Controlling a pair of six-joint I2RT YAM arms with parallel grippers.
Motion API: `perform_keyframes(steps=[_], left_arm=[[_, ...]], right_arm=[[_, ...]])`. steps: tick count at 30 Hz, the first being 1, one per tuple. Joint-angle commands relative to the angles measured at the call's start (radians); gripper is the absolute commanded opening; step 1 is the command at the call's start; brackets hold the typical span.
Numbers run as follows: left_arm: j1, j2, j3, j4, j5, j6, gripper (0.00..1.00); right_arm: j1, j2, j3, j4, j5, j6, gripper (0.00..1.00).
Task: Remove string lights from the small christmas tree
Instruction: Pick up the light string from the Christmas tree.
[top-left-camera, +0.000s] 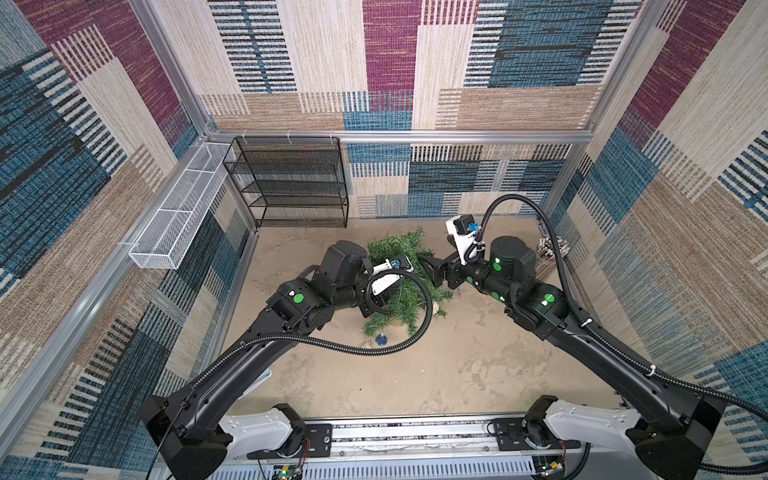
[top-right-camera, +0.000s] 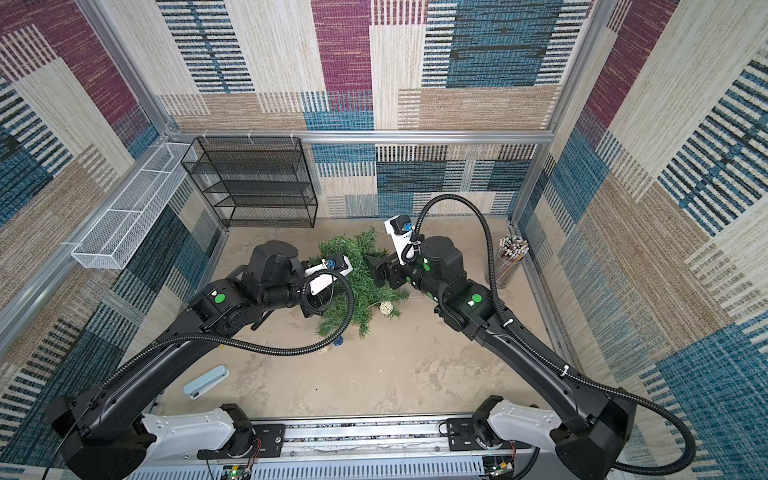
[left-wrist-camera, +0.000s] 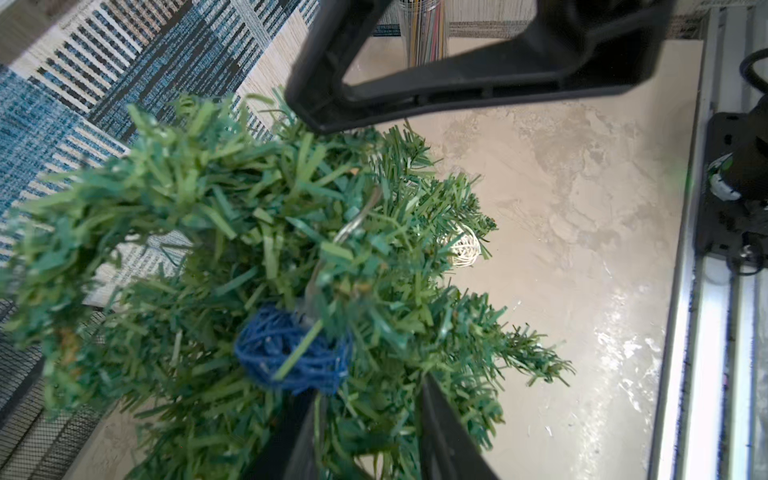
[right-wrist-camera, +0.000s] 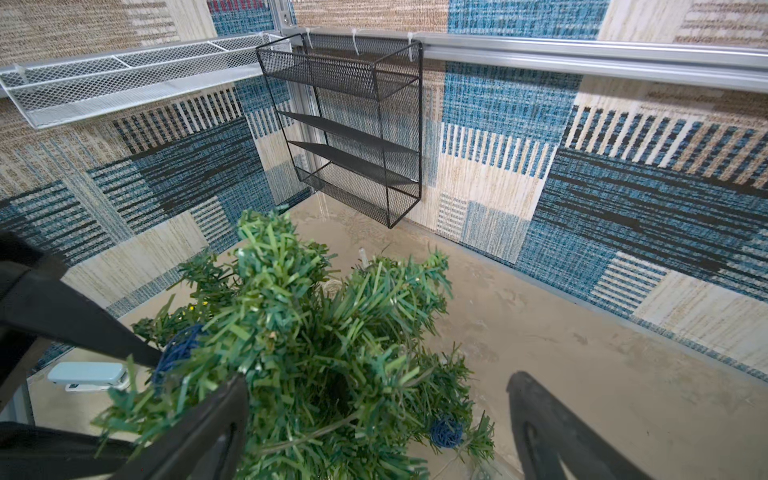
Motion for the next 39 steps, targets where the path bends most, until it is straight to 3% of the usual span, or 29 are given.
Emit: perform_keyframes(steps=[1,10,13,21,28,39], left_arm=[[-0.005,0.002,-0.016,0.127,-0.033,0.069,0.38],[-0.009,0.047,0.001,0.176,-0.066,0.102,0.23],[-0.011,0.042,0.002,0.179,-0.077,0.102,0.22],[-0.014,-0.002,-0.059,0.238,-0.124,0.123,0.3],[-0.014,0.006,-0.093,0.307,-0.192,0.152,0.31],[-0.014,-0.036,-0.122,0.405,-0.208,0.133,0.46]], right_arm=[[0.005,-0.004,0.002,0.016,0.018,-0.01,0.99],[0.005,-0.014,-0.002,0.012,0.03,-0.023,0.99],[0.005,-0.014,-0.003,0.014,0.031,-0.024,0.99],[0.007,-0.012,-0.014,0.023,0.029,-0.026,0.99],[0.009,-0.029,-0.027,0.027,0.032,-0.023,0.99],[0.014,-0.046,-0.036,0.026,0.044,-0.024,0.99]])
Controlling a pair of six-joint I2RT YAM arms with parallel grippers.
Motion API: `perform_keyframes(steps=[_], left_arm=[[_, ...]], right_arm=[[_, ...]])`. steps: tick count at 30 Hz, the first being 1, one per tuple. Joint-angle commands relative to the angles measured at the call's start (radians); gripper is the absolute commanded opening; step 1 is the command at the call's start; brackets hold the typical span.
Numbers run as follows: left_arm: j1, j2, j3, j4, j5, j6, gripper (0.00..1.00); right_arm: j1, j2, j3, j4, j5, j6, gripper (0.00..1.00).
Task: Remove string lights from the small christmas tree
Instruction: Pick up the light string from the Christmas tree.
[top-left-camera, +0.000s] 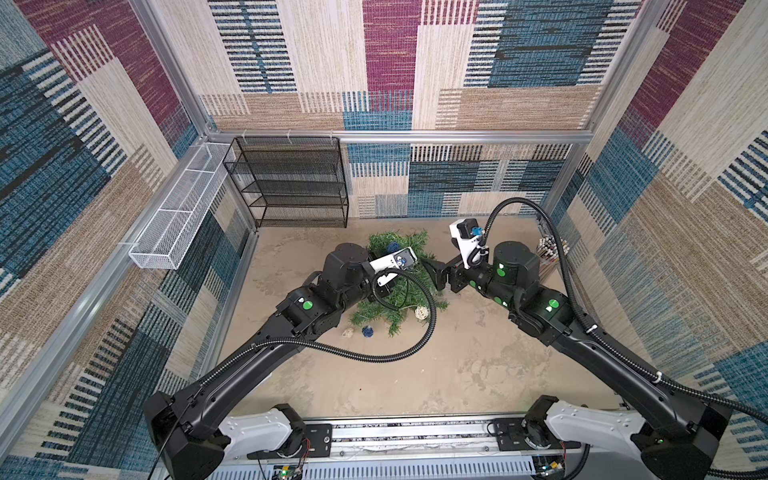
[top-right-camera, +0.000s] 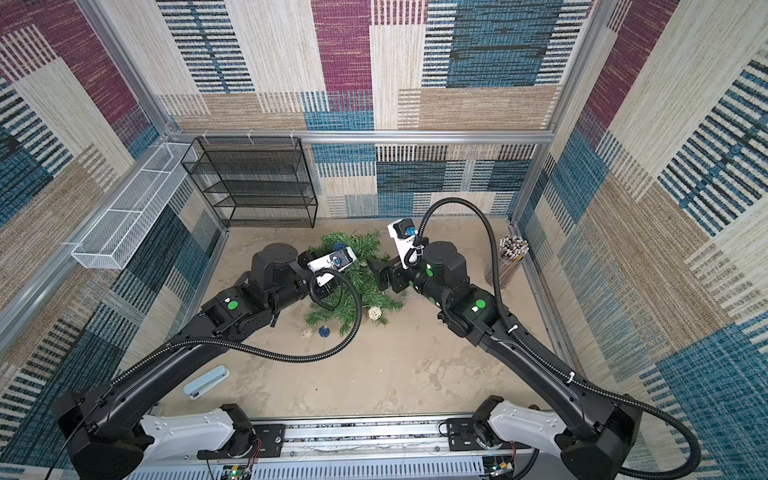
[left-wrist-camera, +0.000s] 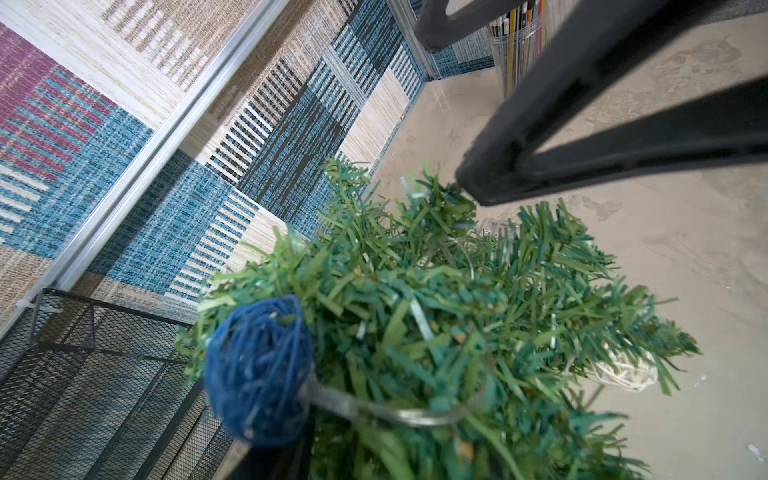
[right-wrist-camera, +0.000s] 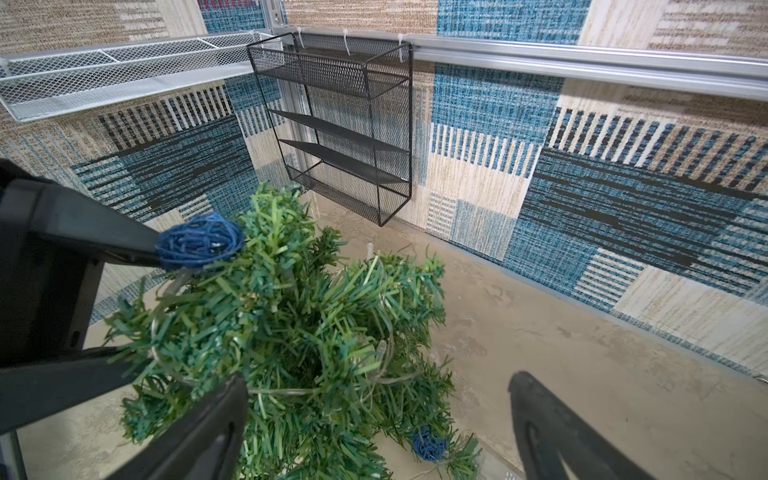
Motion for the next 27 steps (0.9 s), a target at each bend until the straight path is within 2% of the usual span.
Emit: perform_keyframes(steps=[1,8,10,18,27], left_arm=[[-0.001,-0.016,-0.012,0.08,-0.006,-0.004,0.46],[0.001,-0.05,-0.053,0.174,-0.017,-0.008,0.25],[0.001,-0.05,-0.042,0.158,0.002,-0.011,0.23],[0.001,-0.083,-0.035,0.112,0.011,-0.032,0.24],[0.001,-0.108,0.008,0.03,-0.031,-0.082,0.28]], right_arm=[[0.002,-0.005,-0.003,0.027,0.01,-0.012,0.99],[0.002,-0.004,-0.006,0.032,0.012,-0.017,0.99],[0.002,-0.005,-0.006,0.032,0.011,-0.017,0.99],[0.002,-0.01,-0.014,0.041,0.013,-0.023,0.99],[0.002,0.007,0.016,0.045,0.014,-0.046,0.99]])
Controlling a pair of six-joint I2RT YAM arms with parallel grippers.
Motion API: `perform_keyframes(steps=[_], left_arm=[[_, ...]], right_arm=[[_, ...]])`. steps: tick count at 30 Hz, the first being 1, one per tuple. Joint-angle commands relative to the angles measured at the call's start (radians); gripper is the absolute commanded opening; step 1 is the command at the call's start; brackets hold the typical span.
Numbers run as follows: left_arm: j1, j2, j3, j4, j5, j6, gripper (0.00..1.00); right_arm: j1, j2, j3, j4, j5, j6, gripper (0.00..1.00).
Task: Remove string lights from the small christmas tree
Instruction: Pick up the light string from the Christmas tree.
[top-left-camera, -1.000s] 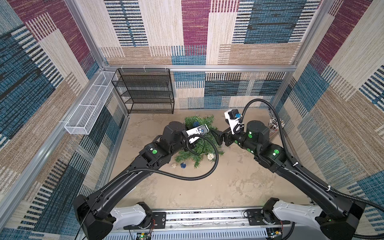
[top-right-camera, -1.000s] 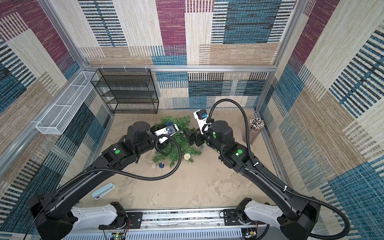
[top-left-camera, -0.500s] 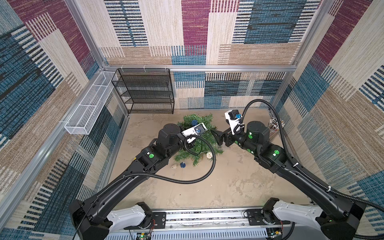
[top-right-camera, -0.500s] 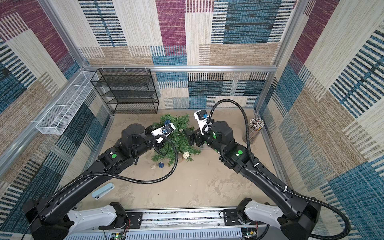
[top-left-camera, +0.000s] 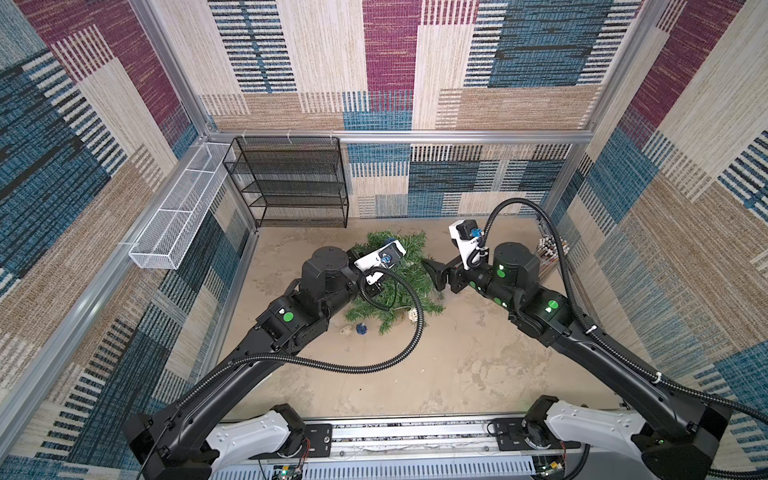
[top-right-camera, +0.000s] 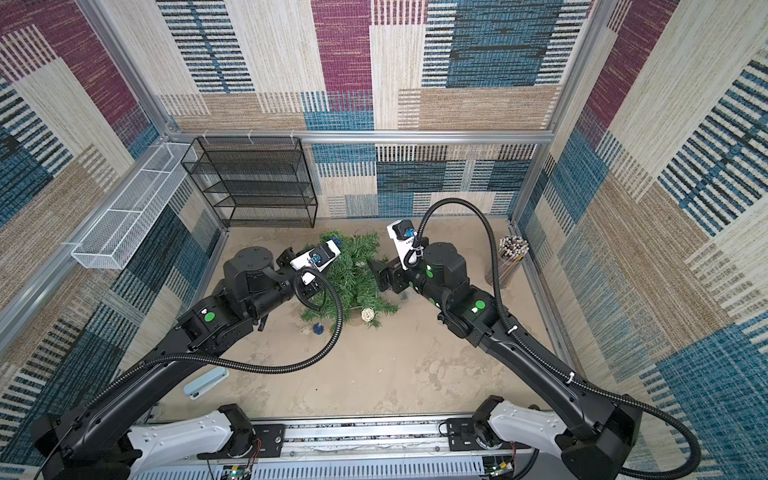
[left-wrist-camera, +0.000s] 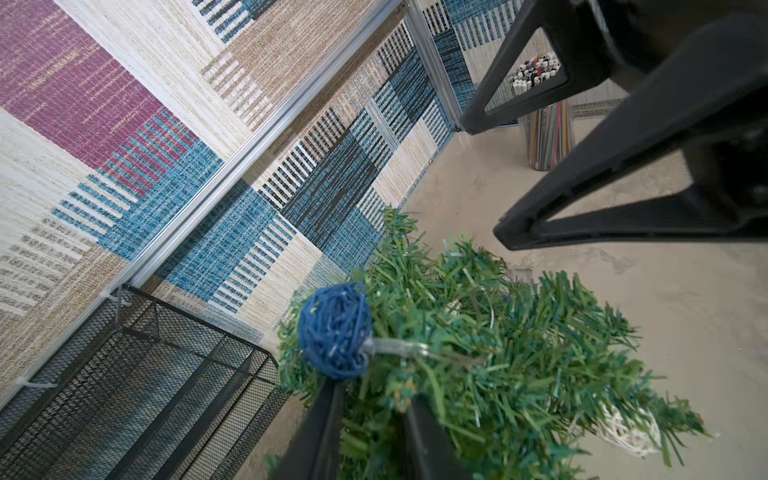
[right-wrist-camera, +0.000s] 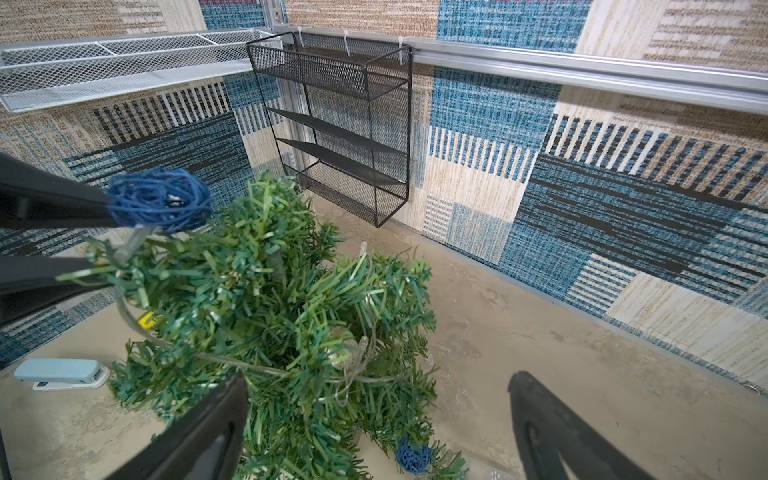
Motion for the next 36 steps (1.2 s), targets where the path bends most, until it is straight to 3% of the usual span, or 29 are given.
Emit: perform_keyframes(steps=[1,10,19,28,36], left_arm=[[0.0,-0.008,0.017,-0.01,-0.01,-0.035,0.28],[0.0,0.0,0.028,-0.036,0.021,-0.052,0.29],[0.0,-0.017,-0.011,0.011,0.08,-0.087,0.3],[0.0,-0.014,-0.026,0.044,0.096,-0.092,0.3],[0.0,-0.009,-0.025,0.067,0.113,-0.093,0.3]], right_arm=[[0.0,0.008,0.026,0.032,0.006,-0.019,0.99],[0.0,0.033,0.071,0.048,-0.042,-0.027,1.0],[-0.003,0.109,0.143,0.157,-0.286,-0.004,0.99],[-0.098,0.167,0.2,0.194,-0.583,0.076,0.98],[-0.103,0.224,0.265,0.109,-0.671,0.065,0.99]])
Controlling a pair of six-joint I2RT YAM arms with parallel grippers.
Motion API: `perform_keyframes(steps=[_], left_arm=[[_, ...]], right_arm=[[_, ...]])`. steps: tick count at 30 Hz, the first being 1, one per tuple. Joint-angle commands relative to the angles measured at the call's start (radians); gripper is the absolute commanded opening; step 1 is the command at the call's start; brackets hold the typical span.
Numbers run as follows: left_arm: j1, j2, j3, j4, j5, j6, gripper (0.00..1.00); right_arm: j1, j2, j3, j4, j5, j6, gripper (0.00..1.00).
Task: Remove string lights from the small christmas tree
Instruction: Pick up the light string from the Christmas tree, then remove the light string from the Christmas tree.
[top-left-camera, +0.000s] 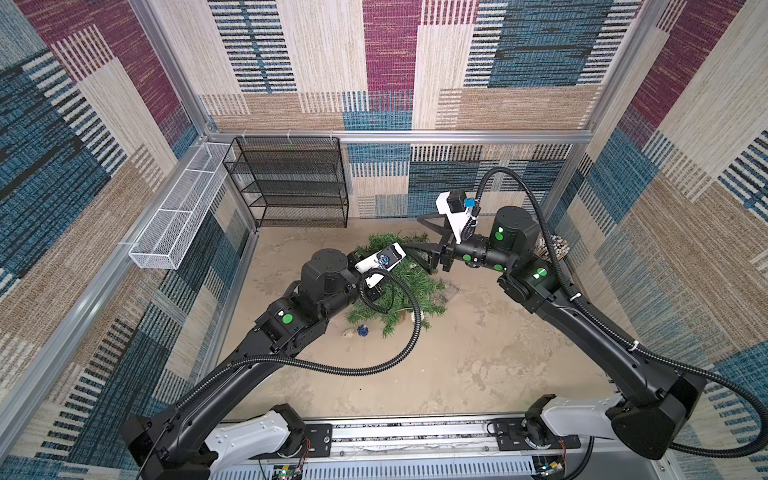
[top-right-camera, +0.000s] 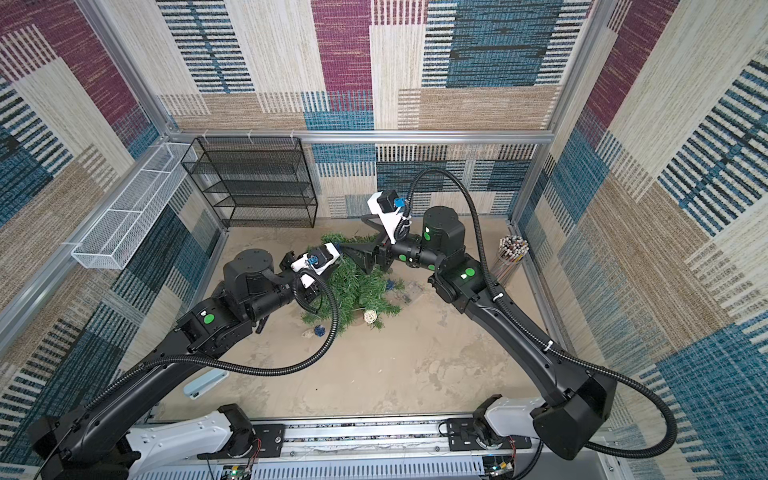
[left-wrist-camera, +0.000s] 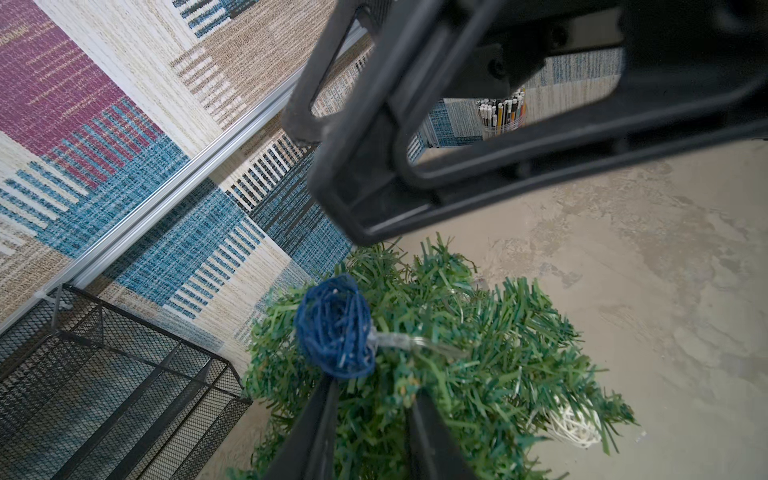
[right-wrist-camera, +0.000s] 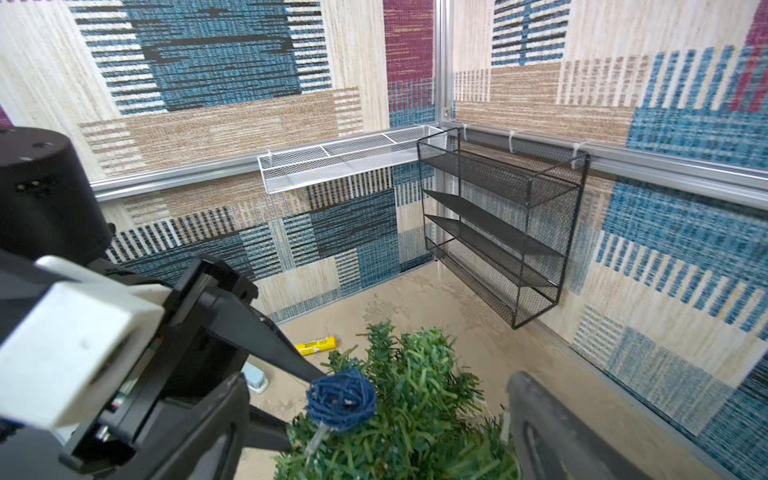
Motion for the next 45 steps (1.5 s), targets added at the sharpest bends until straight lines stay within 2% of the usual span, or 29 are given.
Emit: perform_keyframes(steps=[1,11,20,23,29,33,40,45], left_arm=[[0.0,0.003,0.002,0.059,0.018,-0.014,0.31],[0.0,0.0,-0.007,0.066,0.023,-0.013,0.3],[0.0,0.004,-0.014,0.078,0.025,-0.006,0.3],[0.0,0.004,-0.016,0.082,0.026,-0.006,0.3],[0.0,0.003,-0.018,0.082,0.024,-0.003,0.3],[0.0,0.0,-0.02,0.075,0.013,-0.004,0.31],[0.0,-0.015,-0.028,0.052,-0.017,-0.009,0.32],[0.0,-0.037,-0.043,0.039,-0.045,-0.022,0.4]], right_arm=[[-0.001,0.024,0.022,-0.033,-0.071,0.004,0.99],[0.008,0.085,0.042,-0.052,-0.086,0.012,0.98],[0.033,0.113,0.044,-0.051,-0.082,0.015,0.89],[0.04,0.118,0.045,-0.052,-0.08,0.013,0.83],[0.051,0.11,0.046,-0.046,-0.065,0.009,0.61],[0.053,0.098,0.037,-0.042,-0.048,0.008,0.5],[0.053,0.072,0.015,-0.013,-0.03,0.027,0.41],[0.054,0.052,0.005,-0.002,-0.012,0.033,0.39]])
